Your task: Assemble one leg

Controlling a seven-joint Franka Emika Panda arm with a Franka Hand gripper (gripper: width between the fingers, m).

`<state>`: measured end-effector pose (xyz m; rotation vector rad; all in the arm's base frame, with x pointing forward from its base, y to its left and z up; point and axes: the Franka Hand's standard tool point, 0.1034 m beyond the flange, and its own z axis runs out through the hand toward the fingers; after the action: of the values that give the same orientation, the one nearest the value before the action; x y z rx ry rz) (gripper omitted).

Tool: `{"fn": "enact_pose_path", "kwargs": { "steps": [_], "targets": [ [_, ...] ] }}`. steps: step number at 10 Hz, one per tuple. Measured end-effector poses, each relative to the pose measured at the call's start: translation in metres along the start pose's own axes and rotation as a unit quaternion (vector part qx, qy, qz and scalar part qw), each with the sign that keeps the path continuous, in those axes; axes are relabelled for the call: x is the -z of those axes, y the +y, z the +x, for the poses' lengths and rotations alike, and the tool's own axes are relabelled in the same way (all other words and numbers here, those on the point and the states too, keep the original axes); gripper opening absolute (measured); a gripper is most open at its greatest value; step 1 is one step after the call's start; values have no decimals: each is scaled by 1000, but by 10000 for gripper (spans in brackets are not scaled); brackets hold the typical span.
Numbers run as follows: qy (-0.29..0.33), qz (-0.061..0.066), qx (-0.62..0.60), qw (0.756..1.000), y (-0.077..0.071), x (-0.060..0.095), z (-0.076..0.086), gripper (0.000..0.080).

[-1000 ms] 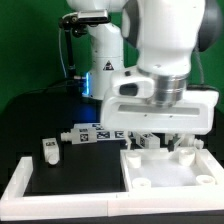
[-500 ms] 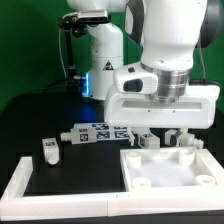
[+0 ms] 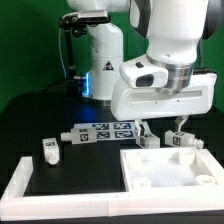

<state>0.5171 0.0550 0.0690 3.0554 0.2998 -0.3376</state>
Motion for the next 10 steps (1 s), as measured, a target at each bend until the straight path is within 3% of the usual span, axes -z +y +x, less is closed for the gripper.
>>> {"fn": "enact_pose_path", "kwargs": {
  "steps": [2, 5, 8, 10],
  "targets": [
    [-61, 3, -5, 998, -2, -8, -12, 649],
    [-233, 8, -4, 972, -11, -24, -44, 649],
    [-325, 8, -3, 946, -12, -28, -49, 649],
    [-325, 7, -5, 946, -12, -34, -46, 649]
  ]
}}
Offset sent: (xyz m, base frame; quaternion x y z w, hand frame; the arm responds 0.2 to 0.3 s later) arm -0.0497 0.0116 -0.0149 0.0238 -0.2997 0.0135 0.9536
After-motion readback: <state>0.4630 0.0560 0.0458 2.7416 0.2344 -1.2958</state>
